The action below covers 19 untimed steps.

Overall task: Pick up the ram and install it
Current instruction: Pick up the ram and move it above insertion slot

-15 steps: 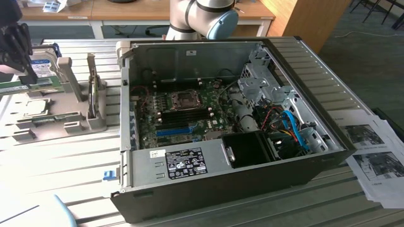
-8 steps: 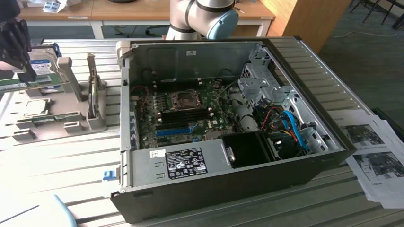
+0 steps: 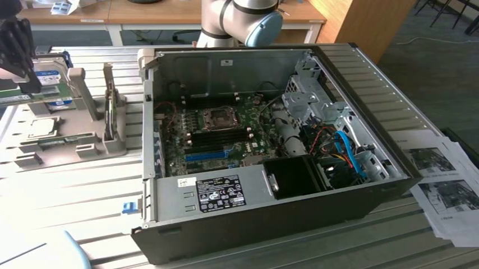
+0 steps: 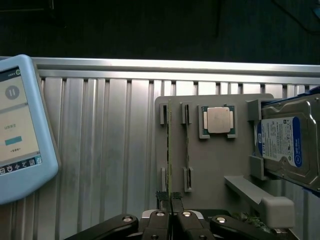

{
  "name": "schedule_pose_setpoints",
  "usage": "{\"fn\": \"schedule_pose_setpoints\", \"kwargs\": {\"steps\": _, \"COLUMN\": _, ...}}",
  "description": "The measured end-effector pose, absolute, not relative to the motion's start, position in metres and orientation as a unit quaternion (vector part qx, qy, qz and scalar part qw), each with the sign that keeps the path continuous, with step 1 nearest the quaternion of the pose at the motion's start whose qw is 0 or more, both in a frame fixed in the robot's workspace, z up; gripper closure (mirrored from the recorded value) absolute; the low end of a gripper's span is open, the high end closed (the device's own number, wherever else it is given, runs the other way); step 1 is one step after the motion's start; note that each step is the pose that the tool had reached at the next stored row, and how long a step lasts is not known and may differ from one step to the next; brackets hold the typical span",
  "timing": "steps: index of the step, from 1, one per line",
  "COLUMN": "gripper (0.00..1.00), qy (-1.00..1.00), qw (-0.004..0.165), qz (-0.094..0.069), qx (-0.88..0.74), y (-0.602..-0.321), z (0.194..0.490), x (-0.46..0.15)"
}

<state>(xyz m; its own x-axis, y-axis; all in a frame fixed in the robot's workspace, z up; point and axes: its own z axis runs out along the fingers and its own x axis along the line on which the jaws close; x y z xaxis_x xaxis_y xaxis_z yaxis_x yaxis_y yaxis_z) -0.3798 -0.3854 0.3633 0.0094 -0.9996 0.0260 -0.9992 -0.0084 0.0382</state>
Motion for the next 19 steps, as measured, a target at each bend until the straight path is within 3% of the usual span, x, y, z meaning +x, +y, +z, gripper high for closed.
{"fn": "schedule_pose_setpoints", "kwargs": {"steps": 19, "gripper": 0.89, "qy": -0.705, "qw": 0.023, "qz": -0.004, "qx": 0.709, "y": -0.385, "z": 0.378, "x": -0.378}}
